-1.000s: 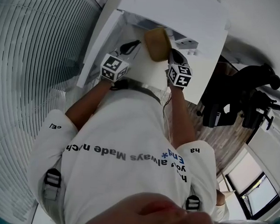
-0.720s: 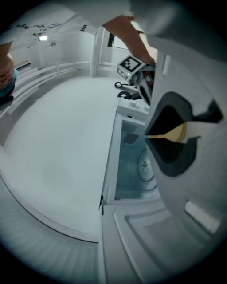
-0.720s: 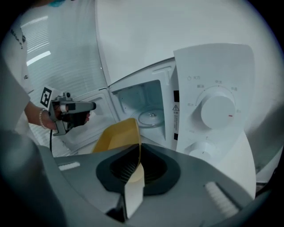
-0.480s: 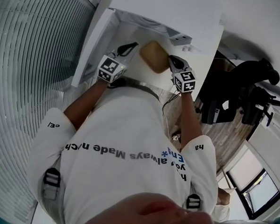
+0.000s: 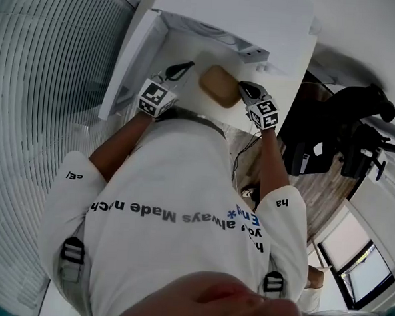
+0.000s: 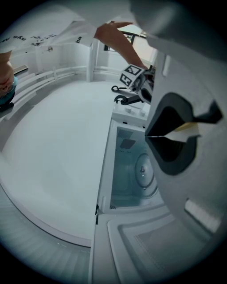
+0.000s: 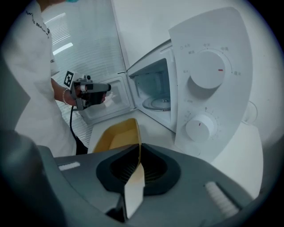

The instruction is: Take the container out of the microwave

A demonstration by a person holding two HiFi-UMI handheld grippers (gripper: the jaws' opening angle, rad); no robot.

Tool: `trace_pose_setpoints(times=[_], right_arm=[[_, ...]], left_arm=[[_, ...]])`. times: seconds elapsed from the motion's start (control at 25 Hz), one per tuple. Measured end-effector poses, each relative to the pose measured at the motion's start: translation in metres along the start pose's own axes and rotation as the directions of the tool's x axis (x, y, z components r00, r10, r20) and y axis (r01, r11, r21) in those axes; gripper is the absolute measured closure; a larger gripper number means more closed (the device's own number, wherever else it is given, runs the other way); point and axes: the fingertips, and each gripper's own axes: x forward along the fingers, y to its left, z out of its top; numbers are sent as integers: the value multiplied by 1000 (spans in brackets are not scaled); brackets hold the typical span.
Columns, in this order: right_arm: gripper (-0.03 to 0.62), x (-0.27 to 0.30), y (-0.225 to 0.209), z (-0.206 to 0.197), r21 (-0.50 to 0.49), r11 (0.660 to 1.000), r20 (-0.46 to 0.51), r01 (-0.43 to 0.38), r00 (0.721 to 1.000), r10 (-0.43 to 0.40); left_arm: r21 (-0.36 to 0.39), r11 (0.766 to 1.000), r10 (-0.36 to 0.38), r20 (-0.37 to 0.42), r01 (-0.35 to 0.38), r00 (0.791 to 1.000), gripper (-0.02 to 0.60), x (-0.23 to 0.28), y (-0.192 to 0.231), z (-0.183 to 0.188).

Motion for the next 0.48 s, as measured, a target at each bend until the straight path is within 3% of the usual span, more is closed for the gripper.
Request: trace_pose_setpoints(times=[0.48], right_arm=[[576,3,-19,-36,-88,996,-116,-32,993,22]], left_arm=[[1,1000,-9,-35,9,999,577,7,-7,-13]])
